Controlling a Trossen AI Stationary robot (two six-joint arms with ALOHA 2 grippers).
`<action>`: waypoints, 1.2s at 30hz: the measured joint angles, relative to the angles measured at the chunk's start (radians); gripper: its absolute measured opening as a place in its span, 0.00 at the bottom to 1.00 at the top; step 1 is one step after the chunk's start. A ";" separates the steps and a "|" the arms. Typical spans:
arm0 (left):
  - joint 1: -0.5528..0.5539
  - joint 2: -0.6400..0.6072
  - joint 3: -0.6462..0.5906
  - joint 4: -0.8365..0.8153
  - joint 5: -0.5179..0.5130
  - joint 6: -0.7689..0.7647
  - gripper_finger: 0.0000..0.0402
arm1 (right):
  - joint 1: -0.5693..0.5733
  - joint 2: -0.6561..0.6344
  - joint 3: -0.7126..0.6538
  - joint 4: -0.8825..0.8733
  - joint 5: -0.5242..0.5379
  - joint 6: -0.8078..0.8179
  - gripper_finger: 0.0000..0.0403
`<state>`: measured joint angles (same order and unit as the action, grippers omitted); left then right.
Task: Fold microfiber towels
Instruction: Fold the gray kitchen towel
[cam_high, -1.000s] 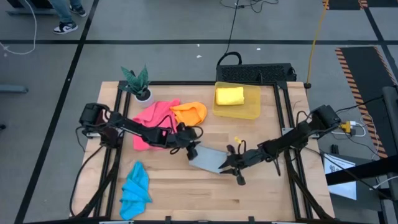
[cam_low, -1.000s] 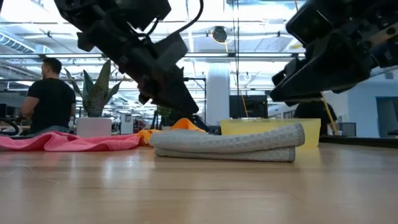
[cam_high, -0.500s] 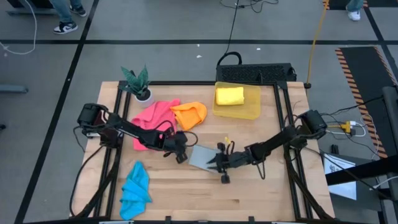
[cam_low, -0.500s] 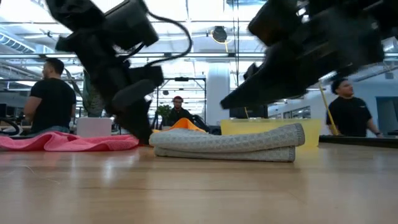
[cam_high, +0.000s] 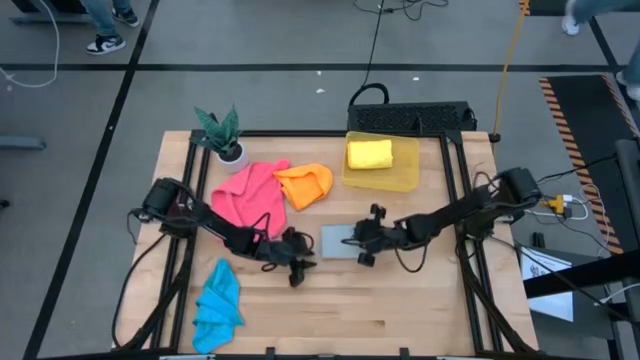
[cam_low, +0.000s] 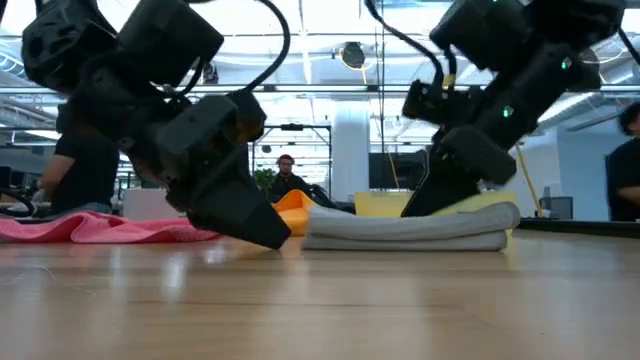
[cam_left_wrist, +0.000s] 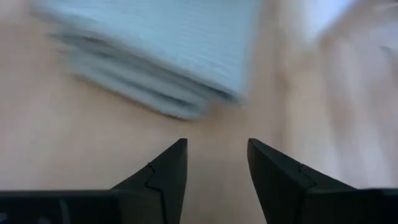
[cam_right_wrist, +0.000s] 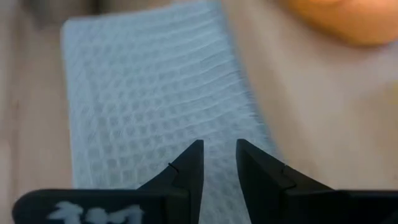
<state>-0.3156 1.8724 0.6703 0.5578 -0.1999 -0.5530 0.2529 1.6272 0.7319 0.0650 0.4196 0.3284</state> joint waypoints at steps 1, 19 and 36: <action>-0.007 0.016 0.013 0.012 0.000 0.001 0.42 | 0.003 -0.030 0.000 -0.032 0.021 0.000 0.21; 0.009 -0.066 0.067 -0.234 -0.184 0.023 0.42 | 0.100 0.165 0.010 0.517 -0.135 -0.460 0.27; 0.080 -0.012 0.066 -0.114 -0.158 0.152 0.42 | 0.044 0.280 0.143 0.375 -0.067 -0.501 0.31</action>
<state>-0.2358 1.8601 0.7368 0.4435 -0.3576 -0.4013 0.2970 1.9068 0.8753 0.4397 0.3530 -0.1725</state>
